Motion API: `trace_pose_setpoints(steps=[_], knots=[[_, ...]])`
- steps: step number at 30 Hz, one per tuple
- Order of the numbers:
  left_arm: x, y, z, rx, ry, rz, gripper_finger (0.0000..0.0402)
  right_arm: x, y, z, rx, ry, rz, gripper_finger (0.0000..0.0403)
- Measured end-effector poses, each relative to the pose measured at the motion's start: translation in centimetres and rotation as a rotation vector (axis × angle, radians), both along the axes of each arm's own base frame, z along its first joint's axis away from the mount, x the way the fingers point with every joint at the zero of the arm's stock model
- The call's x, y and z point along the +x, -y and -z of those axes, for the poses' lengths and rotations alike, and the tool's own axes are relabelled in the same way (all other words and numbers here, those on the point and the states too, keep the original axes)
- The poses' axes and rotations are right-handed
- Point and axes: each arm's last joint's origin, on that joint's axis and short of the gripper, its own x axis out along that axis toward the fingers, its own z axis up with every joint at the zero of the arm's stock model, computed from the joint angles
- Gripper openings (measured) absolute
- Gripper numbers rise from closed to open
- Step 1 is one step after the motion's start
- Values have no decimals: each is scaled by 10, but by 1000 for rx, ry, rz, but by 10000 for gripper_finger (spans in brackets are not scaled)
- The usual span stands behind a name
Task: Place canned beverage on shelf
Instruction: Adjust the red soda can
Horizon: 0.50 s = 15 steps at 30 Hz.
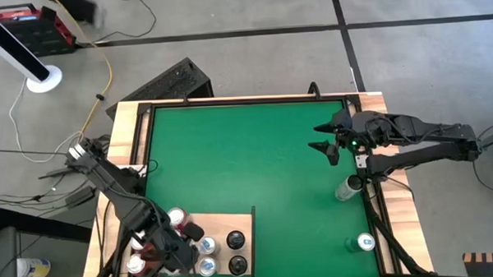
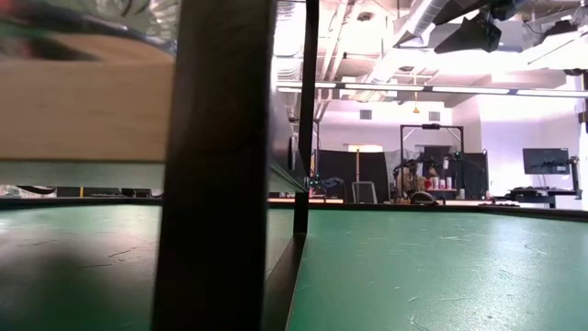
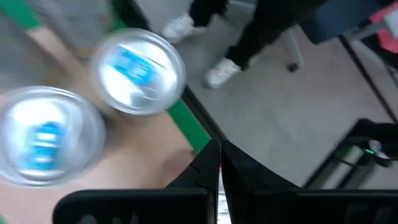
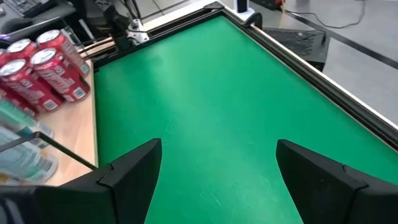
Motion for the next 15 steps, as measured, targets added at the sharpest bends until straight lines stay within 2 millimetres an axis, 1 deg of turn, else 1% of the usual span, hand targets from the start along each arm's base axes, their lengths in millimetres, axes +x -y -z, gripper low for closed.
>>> trace_pose_setpoints(steps=[2,6,15], knots=[[0,7,6,-6,-36,21,0,0,0,0,0,0,-7,340],[3,16,18,35,-46,40,0,0,0,0,-12,-5,-14,340],[5,16,22,70,-38,16,0,0,0,0,-20,-6,-19,340]])
